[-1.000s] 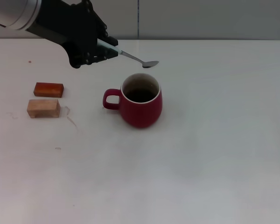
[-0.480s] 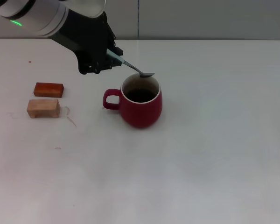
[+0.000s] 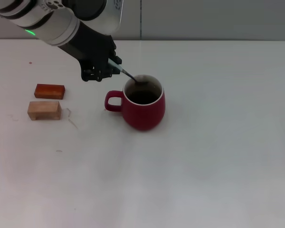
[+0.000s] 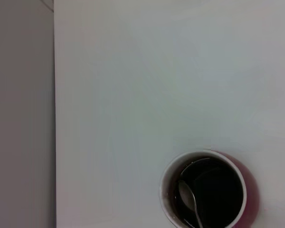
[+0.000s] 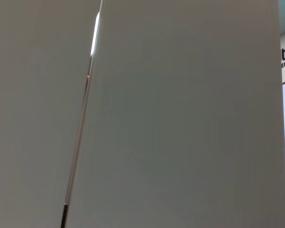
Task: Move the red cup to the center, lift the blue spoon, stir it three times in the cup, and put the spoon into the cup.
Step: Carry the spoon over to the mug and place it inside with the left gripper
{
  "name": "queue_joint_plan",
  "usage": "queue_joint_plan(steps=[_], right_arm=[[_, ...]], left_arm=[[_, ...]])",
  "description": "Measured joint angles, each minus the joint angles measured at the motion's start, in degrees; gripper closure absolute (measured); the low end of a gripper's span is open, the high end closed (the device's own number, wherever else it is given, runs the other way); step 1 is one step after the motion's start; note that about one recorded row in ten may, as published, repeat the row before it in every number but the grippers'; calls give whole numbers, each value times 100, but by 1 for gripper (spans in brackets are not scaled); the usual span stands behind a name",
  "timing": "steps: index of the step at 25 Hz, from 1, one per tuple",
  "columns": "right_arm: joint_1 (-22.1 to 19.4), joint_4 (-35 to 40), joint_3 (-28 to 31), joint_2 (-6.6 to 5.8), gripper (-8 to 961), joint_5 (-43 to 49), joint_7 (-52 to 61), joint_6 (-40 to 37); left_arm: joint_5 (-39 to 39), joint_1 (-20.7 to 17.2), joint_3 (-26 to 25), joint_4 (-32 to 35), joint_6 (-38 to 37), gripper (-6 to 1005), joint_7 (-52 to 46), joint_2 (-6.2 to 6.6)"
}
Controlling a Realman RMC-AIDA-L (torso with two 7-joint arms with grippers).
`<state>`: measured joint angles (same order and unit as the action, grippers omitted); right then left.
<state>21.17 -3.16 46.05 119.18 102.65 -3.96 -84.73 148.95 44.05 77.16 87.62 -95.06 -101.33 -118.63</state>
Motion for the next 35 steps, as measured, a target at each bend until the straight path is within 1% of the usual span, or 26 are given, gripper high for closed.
queue_joint_plan(steps=[7, 15, 26, 30, 35], right_arm=[[1, 0, 0, 0, 268, 0, -46, 0], [1, 0, 0, 0, 269, 0, -50, 14], [-43, -4, 0, 0, 269, 0, -53, 13], [-63, -9, 0, 0, 269, 0, -53, 8], [-75, -9, -1, 0, 269, 0, -53, 5]], left_arm=[[189, 10, 147, -251, 170, 862, 0, -2], [200, -29, 249, -301, 171, 862, 0, -2], [155, -44, 568, -354, 180, 862, -55, -24], [82, -23, 672, -374, 212, 862, -75, -44], [-215, -20, 704, -329, 292, 861, -76, -48]])
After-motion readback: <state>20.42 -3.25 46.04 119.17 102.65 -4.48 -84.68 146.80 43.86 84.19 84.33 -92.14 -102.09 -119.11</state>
